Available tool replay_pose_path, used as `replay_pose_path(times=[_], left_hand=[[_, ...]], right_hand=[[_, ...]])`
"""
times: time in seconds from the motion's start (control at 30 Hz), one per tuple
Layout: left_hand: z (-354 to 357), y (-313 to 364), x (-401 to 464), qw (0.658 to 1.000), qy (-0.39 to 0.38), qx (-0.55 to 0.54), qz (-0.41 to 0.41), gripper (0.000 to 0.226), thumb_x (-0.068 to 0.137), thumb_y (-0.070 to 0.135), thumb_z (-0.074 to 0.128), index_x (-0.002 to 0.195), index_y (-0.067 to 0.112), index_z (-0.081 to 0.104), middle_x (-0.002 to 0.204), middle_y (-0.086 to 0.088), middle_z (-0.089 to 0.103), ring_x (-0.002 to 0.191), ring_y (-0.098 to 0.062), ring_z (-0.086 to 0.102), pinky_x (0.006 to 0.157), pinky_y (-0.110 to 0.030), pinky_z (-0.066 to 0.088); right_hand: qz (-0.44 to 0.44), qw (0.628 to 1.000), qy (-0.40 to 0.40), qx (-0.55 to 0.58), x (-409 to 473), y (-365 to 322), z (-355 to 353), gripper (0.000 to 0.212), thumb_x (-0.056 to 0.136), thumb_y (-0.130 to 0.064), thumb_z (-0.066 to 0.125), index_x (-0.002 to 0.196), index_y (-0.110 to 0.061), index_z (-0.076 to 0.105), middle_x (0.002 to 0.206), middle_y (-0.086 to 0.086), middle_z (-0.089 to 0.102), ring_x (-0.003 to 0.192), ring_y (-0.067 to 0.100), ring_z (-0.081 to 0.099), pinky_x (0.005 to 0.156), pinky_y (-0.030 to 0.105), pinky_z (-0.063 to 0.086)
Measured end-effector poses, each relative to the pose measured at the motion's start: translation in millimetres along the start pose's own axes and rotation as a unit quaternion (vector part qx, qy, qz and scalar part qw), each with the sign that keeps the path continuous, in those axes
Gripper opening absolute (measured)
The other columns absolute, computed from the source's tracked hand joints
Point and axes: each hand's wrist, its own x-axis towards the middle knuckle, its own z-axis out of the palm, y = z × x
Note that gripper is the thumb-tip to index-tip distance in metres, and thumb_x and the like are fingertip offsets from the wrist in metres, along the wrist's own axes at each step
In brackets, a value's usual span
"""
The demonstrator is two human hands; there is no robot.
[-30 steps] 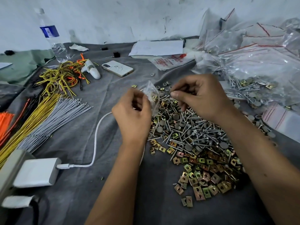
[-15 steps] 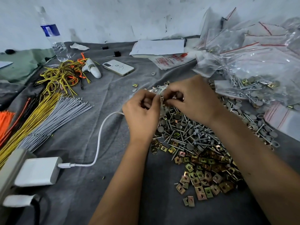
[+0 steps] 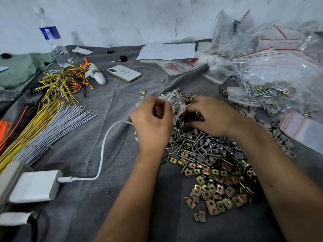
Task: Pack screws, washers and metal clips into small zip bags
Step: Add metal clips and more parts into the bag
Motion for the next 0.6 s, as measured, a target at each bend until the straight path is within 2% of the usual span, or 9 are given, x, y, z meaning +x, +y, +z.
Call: replay_pose_path(times=[0.1,0.2,0.33,0.43,0.5,0.6], left_hand=[[-0.1,1.3,-0.6,1.0,-0.001,0.005,0.0,0.02,0.088,0.015,0.072,0.07,0.017,0.063,0.058,0.005,0.057,0.053,-0.014,0.055,0.053,-0.037,0.048],[0.2,1.9,-0.1,1.0,0.001,0.003,0.002,0.021,0.087,0.013,0.072,0.069,0.019,0.063,0.057,0.007,0.056,0.053,-0.013,0.053,0.052,-0.033,0.047],[2.0,2.4,-0.4,1.0,-0.014,0.005,0.01,0.02,0.087,0.014,0.071,0.07,0.021,0.064,0.058,0.011,0.057,0.054,-0.011,0.055,0.052,-0.024,0.044],[3.0,2.6,-1.1,0.999,-0.031,0.001,0.016,0.018,0.087,0.014,0.071,0.071,0.021,0.065,0.059,0.012,0.059,0.054,-0.011,0.056,0.052,-0.021,0.043],[3.9,2.0,-1.8,0.999,-0.046,-0.003,0.016,0.016,0.088,0.017,0.07,0.073,0.02,0.067,0.06,0.01,0.06,0.054,-0.012,0.058,0.051,-0.024,0.046],[6.6,1.1,-3.8,0.998,-0.066,-0.004,0.017,0.014,0.088,0.02,0.069,0.074,0.02,0.067,0.061,0.009,0.062,0.056,-0.013,0.059,0.051,-0.027,0.048]], right_hand=[[0.007,1.0,0.01,-0.004,0.7,-3.2,2.5,0.021,0.089,-0.03,0.077,0.11,-0.027,0.074,0.107,-0.004,0.062,0.1,0.02,0.063,0.087,0.039,0.054],[0.015,0.999,0.049,0.002,-4.2,-1.3,7.1,0.013,0.091,-0.023,0.076,0.103,-0.025,0.073,0.099,-0.01,0.065,0.091,0.013,0.062,0.082,0.032,0.051],[0.064,0.975,0.177,0.115,-9.5,14.6,5.2,0.013,0.089,-0.015,0.076,0.102,-0.02,0.073,0.089,-0.014,0.062,0.08,0.004,0.062,0.082,0.021,0.052],[0.071,0.933,0.286,0.206,-12.8,25.0,1.7,0.014,0.089,-0.012,0.076,0.101,-0.019,0.075,0.083,-0.018,0.066,0.074,-0.007,0.064,0.07,0.003,0.048],[0.045,0.907,0.333,0.255,-14.6,26.5,0.7,0.019,0.09,-0.013,0.075,0.107,-0.023,0.074,0.088,-0.014,0.071,0.08,-0.009,0.068,0.072,0.005,0.05],[-0.019,0.891,0.332,0.308,-16.3,19.7,1.4,0.021,0.092,-0.013,0.074,0.111,-0.021,0.074,0.098,-0.012,0.074,0.091,0.002,0.072,0.077,0.018,0.058]])
